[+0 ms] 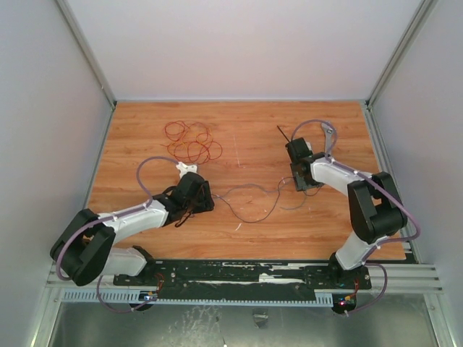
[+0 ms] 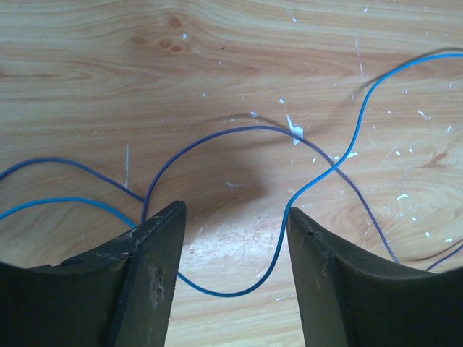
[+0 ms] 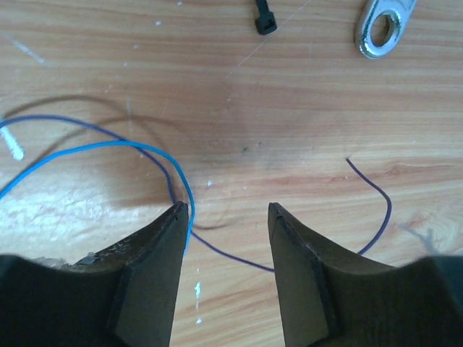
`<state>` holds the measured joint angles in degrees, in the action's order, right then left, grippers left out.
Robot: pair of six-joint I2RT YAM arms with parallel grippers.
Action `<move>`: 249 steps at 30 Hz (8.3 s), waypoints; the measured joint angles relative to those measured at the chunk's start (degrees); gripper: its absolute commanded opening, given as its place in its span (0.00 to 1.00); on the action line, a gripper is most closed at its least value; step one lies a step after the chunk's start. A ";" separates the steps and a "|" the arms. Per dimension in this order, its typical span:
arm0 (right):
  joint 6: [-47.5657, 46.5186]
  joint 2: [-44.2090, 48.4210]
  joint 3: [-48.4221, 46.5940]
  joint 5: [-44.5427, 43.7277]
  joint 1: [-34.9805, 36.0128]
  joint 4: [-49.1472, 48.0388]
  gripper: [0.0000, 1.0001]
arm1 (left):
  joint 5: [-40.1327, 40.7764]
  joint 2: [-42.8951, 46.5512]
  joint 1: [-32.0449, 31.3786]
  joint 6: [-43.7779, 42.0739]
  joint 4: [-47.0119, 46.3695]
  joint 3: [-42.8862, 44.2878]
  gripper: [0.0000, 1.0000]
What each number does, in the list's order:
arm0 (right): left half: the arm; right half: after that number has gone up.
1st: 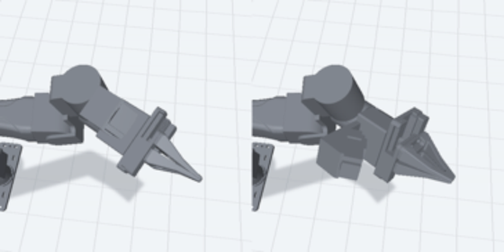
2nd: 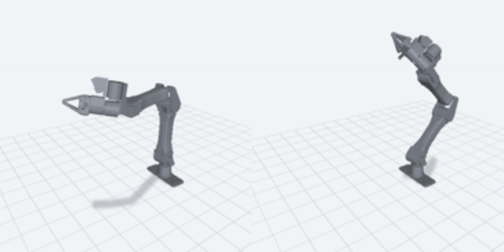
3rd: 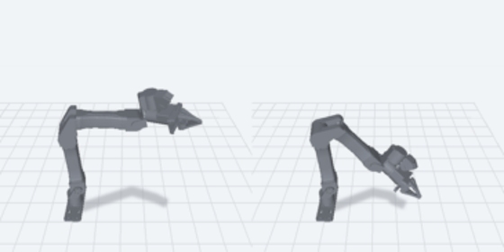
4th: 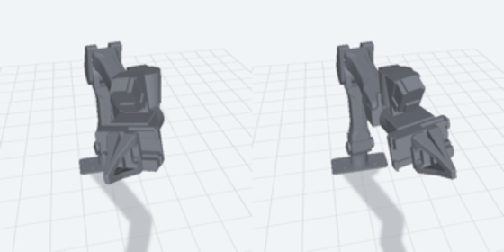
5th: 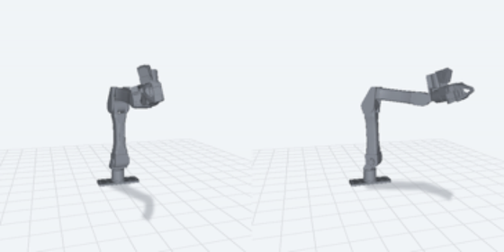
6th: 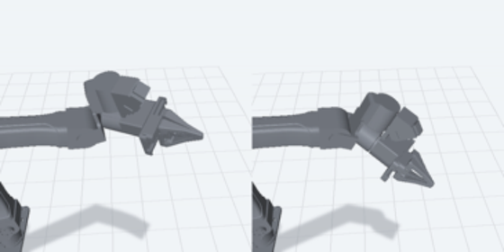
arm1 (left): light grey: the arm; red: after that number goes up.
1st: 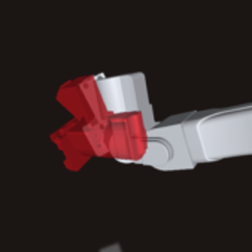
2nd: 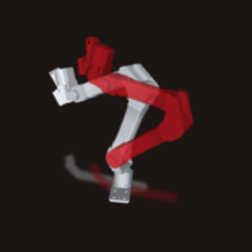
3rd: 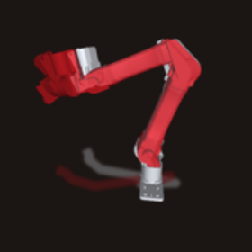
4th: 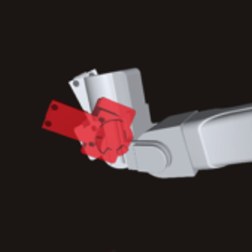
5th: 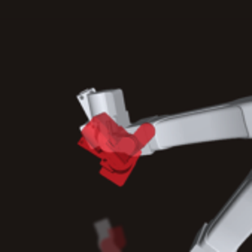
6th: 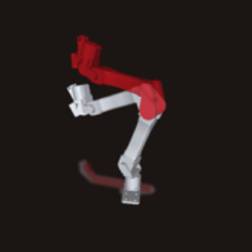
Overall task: Zip-tie the wires
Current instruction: Straighten the cable at the center of the board, then untie the cable at the center of the board, then straighten the cable at the center of the board.
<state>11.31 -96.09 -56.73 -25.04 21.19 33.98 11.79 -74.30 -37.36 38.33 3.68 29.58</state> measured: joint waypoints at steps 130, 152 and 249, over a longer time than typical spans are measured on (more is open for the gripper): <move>7.91 15.96 -8.79 60.35 6.54 -62.07 0.99 | -58.23 -14.03 24.74 17.84 -17.55 72.89 0.00; 0.22 8.26 -8.31 63.76 16.31 -76.35 0.99 | -57.31 -6.95 20.33 21.14 -23.04 63.93 0.00; -11.74 21.35 -12.94 40.83 22.53 -31.36 0.00 | -22.69 15.76 15.41 -10.49 10.14 40.83 0.00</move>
<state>-0.43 -74.74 -69.67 15.79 43.72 2.61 -10.90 -58.54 -21.96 27.83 13.82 70.41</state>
